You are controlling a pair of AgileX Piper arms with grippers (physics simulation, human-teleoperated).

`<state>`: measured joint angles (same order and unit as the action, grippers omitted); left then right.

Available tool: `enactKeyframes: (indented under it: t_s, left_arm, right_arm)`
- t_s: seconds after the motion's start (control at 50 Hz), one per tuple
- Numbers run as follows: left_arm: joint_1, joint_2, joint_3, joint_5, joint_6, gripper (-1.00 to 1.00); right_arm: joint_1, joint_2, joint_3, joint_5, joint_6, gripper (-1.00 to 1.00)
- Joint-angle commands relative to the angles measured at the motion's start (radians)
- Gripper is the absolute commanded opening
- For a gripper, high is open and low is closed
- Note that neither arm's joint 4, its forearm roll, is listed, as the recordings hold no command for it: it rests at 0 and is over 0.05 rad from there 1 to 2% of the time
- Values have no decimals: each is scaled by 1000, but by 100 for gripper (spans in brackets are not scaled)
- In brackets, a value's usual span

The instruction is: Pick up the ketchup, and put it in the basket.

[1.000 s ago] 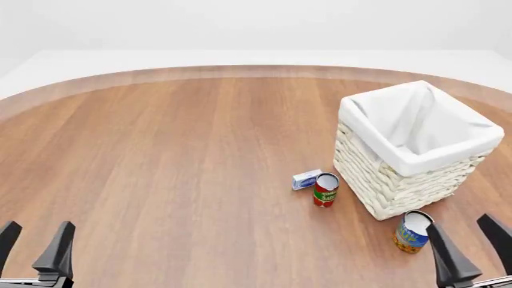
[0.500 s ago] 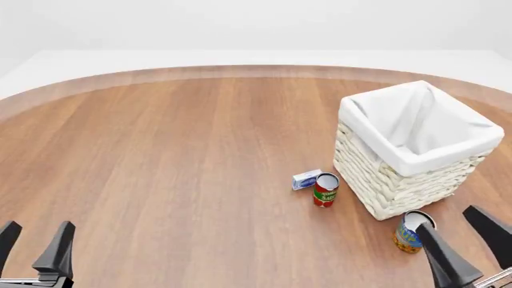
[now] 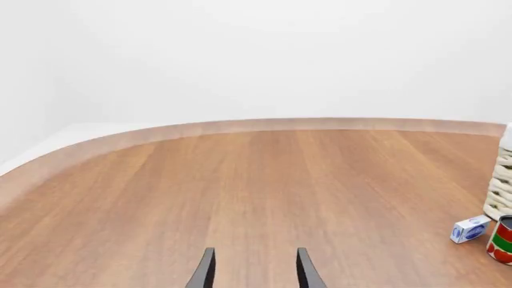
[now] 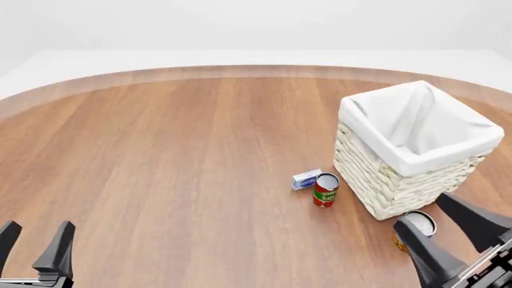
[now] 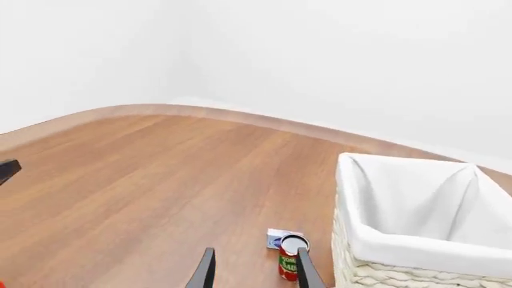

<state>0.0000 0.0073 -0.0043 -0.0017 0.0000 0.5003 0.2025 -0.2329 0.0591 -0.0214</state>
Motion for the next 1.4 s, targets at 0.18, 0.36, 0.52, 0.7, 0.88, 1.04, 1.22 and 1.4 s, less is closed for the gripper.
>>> enactKeyframes:
  t_s: [0.18,0.36,0.52,0.7,0.88,1.04,1.22,1.4]
  left_arm:
    - [0,0,0,0,0,100]
    - [0,0,0,0,0,100]
    - [0,0,0,0,0,100]
    - [0,0,0,0,0,100]
    - [0,0,0,0,0,100]
    - [0,0,0,0,0,100]
    - [0,0,0,0,0,100]
    - [0,0,0,0,0,100]
  right_arm:
    - [263,370,-56,-260,12,100]
    - [288,406,-73,-280,12,100]
    - [309,455,-71,-320,16,100]
    - [352,526,-106,-351,33,100]
    - [401,615,-139,-384,29,100]
    - [439,678,-168,-397,27,100]
    - [478,740,-190,-416,24,100]
    - [520,789,-222,-415,30,100]
